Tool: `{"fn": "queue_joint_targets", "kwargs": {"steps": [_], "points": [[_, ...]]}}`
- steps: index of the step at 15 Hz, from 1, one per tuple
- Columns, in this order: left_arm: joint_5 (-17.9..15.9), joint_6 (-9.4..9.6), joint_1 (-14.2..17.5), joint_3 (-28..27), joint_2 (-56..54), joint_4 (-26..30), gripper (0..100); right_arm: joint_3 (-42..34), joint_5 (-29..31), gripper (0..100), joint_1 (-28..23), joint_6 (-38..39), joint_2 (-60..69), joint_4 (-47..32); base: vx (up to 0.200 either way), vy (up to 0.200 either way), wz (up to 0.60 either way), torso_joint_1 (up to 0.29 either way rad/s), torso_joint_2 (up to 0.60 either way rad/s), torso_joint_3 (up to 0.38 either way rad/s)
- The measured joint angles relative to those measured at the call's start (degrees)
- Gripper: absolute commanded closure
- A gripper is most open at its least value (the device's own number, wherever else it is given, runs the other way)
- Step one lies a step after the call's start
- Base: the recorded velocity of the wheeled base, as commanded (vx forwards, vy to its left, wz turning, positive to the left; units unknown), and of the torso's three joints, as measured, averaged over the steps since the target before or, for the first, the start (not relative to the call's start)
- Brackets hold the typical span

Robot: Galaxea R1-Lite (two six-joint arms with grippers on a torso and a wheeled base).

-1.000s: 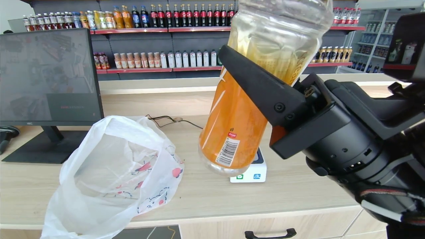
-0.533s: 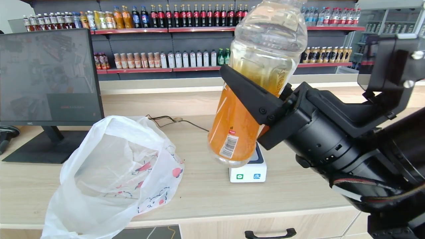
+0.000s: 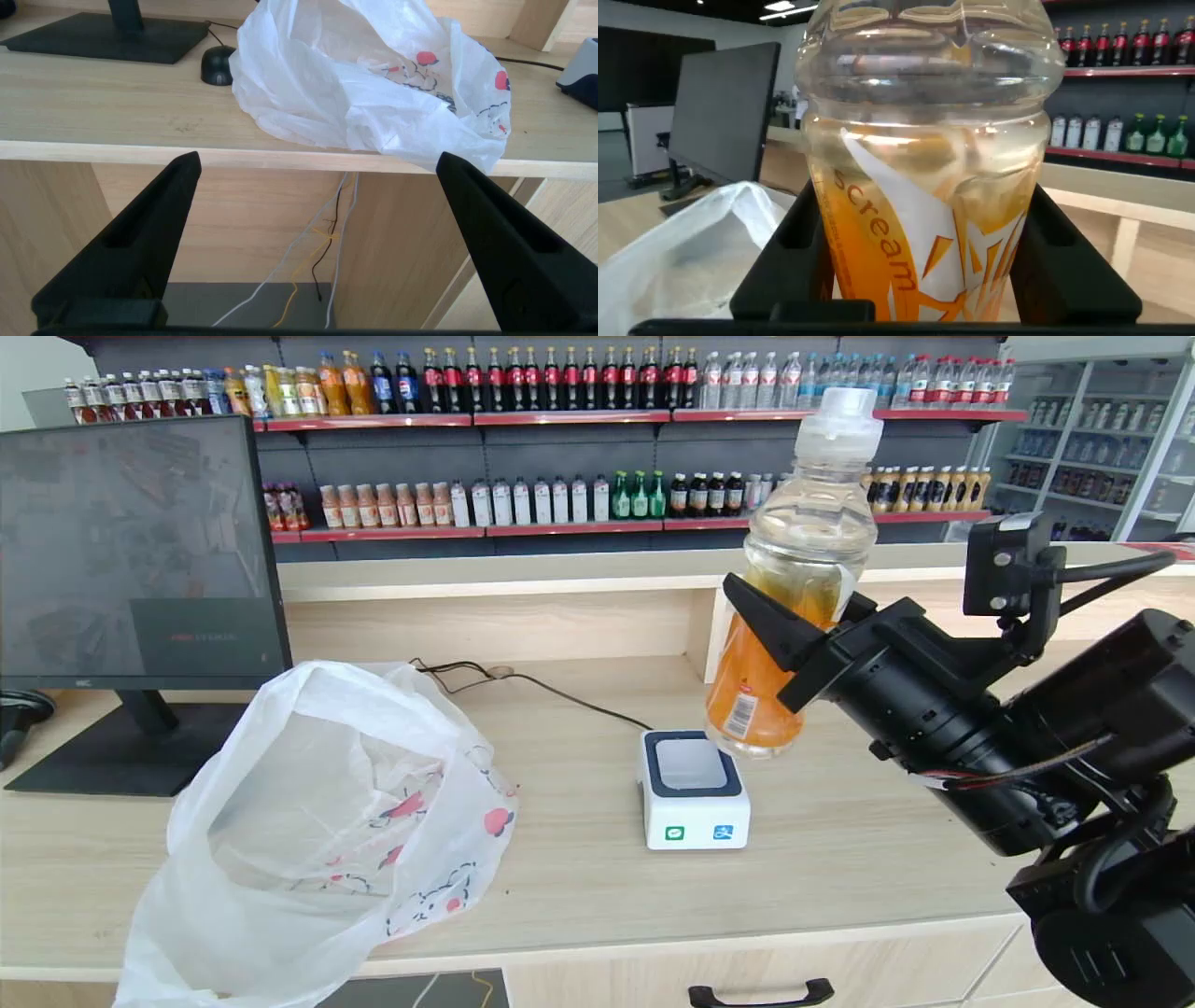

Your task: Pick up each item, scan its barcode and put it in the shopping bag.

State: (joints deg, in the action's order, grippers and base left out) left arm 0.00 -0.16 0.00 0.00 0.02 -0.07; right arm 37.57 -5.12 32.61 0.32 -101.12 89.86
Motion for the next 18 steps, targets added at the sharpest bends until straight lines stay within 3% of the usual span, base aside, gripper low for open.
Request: {"fn": "queue_joint_targets", "kwargs": {"steps": [3, 8, 16, 18], "points": [[0.0, 0.02, 0.0, 0.0, 0.0, 0.0, 0, -4.6, 2.3, 100, -5.0, -2.5, -0.3, -0.4, 0.000, 0.000, 0.00, 0.000, 0.00, 0.000], [0.0, 0.00, 0.0, 0.0, 0.0, 0.0, 0, -11.8, 8.1, 100, -8.3, -2.3, 1.6, 0.1, 0.000, 0.000, 0.00, 0.000, 0.00, 0.000], [0.0, 0.00, 0.0, 0.0, 0.0, 0.0, 0, -9.9, 7.9, 100, -12.8, 0.8, 0.3, 0.1, 0.000, 0.000, 0.00, 0.000, 0.00, 0.000], [0.0, 0.00, 0.0, 0.0, 0.0, 0.0, 0, -11.6, 7.9, 100, -12.9, 0.7, -0.1, 0.0, -0.200, 0.000, 0.00, 0.007, 0.00, 0.000]]}}
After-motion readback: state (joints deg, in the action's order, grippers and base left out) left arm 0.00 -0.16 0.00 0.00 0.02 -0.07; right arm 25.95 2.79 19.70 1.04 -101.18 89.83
